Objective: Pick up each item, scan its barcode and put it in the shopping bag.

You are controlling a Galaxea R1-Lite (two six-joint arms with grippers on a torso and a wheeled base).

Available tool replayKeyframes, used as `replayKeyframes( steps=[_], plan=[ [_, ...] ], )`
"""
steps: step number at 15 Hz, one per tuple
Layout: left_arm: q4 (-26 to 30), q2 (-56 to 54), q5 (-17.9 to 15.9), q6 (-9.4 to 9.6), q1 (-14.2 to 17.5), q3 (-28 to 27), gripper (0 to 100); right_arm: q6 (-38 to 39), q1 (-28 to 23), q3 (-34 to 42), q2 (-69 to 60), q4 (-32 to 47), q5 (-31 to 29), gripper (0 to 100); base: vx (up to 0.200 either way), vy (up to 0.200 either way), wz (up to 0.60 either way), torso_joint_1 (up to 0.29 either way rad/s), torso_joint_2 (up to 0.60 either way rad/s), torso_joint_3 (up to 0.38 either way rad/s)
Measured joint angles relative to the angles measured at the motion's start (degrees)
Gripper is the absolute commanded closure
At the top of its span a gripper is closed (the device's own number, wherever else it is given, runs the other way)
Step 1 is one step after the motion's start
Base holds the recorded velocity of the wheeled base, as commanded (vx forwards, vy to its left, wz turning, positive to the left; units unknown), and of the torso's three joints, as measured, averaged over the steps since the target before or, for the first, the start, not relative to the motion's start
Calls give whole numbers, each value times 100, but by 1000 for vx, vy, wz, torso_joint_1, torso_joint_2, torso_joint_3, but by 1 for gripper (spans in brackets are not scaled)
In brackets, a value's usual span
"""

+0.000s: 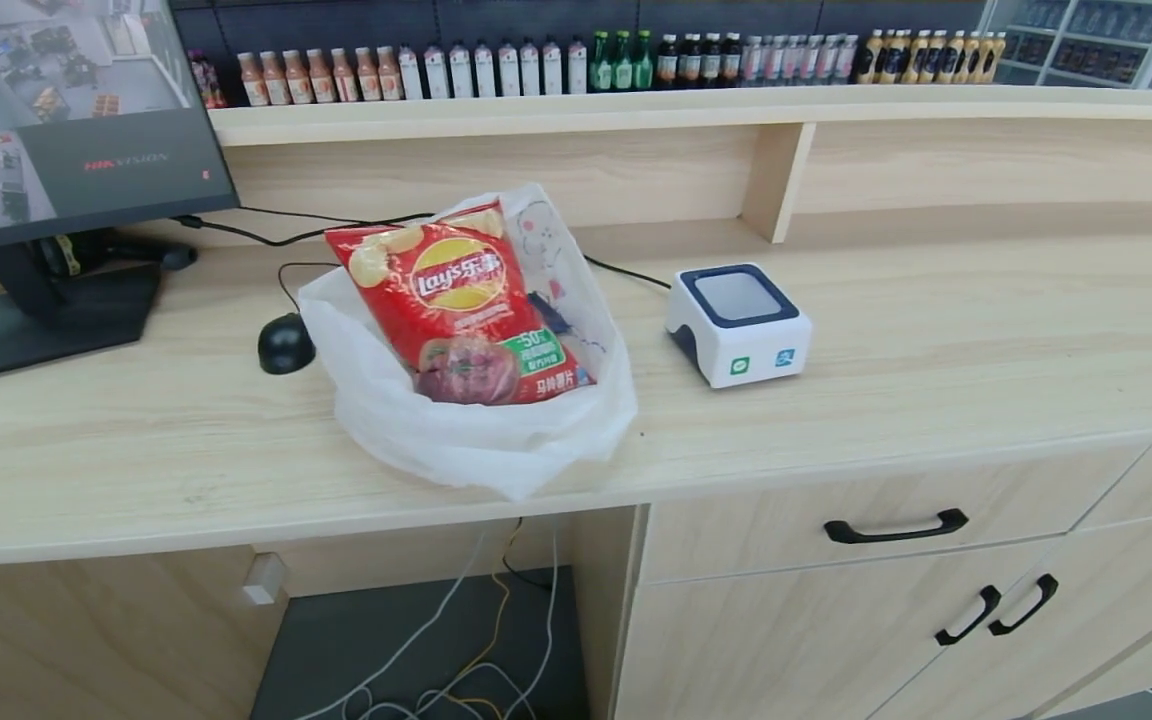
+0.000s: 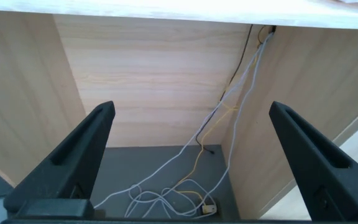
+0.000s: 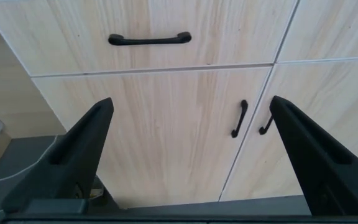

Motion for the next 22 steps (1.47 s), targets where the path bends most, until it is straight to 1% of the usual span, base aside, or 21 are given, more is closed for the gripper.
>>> replayKeyframes(
  steps=[7, 22],
  plan=[
    [10, 0, -2, 13, 0, 0, 0, 4, 0, 2, 0, 0, 0, 0, 0, -200, 0, 2, 3, 4],
    [0, 0, 0, 29, -7, 0, 0, 11, -2, 2, 0, -2, 0, 0, 0, 0, 0, 0, 0, 0]
  ],
)
